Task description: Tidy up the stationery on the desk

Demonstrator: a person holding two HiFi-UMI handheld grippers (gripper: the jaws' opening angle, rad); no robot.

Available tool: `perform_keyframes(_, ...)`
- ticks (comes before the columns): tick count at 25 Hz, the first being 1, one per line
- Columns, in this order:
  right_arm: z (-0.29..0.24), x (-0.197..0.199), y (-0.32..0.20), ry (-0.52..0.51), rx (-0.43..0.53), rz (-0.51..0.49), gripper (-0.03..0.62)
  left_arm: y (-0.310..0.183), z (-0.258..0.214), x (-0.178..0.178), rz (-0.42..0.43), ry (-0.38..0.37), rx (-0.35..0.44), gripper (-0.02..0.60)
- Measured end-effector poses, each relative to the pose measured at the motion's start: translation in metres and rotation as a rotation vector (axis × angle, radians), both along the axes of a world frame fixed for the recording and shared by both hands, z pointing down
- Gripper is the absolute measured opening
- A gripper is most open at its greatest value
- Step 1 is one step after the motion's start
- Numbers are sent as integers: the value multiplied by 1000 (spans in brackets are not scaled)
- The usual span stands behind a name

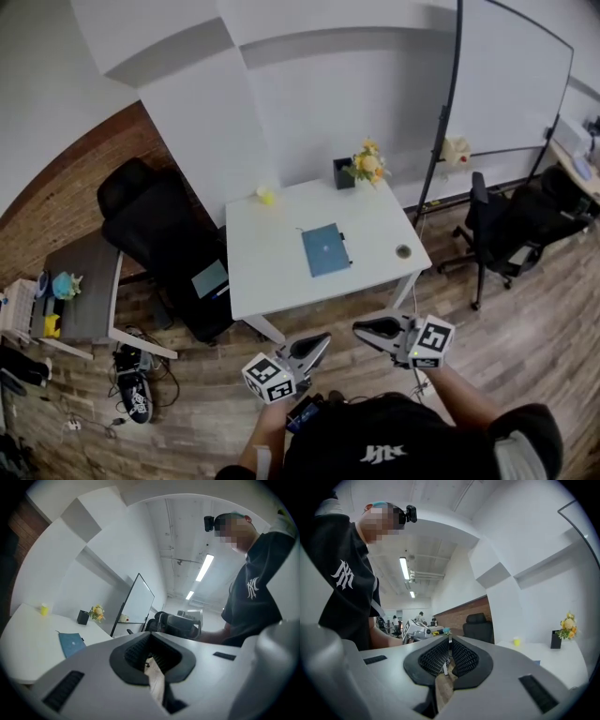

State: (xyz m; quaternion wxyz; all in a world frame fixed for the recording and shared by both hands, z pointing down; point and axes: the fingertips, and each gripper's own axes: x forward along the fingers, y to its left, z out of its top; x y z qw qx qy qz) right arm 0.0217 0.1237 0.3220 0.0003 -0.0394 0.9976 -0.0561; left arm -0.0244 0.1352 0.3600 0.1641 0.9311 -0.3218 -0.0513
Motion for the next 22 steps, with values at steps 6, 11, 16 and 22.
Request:
perform_keyframes(6, -8, 31, 21, 13, 16, -36, 48, 19, -3, 24, -29, -10, -14, 3)
perform_keyframes(11, 4, 90, 42, 16, -15, 0, 46, 40, -3, 72, -41, -47, -8, 3)
perform_keyframes(16, 10, 131, 70, -6, -30, -16, 46, 71, 1, 116, -57, -75, -9, 3)
perform_keyframes(22, 17, 148, 101, -60, -41, -44, 43, 109, 10, 137, -78, -72, -45, 3)
